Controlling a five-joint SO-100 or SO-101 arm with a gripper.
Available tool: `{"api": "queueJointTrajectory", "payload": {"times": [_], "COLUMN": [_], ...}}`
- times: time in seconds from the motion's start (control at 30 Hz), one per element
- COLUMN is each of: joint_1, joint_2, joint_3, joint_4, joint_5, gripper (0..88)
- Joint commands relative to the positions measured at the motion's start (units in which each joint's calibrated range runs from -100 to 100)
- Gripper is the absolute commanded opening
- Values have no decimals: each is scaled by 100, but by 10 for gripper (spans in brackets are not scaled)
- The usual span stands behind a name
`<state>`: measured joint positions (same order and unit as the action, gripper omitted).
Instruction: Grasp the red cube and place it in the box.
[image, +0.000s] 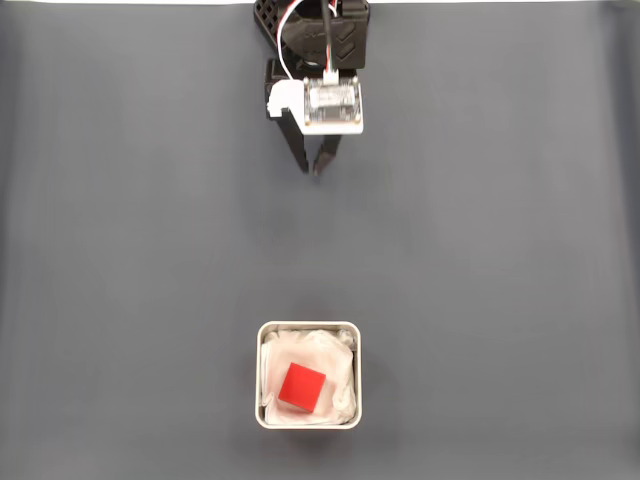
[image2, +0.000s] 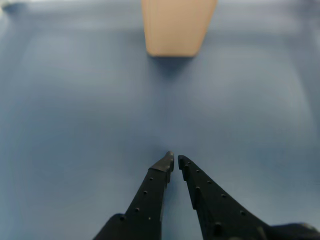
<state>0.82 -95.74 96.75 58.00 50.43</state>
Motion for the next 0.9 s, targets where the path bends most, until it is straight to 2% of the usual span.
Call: {"api": "queueJointTrajectory", "payload": {"times": [0.0, 0.13, 0.3, 0.63, 0.87], "joint_1": [11, -32, -25, 11, 18], "joint_2": [-408, -417, -417, -417, -417], "joint_3": [298, 307, 307, 307, 307], "joint_4": [881, 1455, 1750, 1774, 1791], "joint_5": [-68, -215, -166, -24, -103], "gripper": [0, 0, 0, 0, 5]}}
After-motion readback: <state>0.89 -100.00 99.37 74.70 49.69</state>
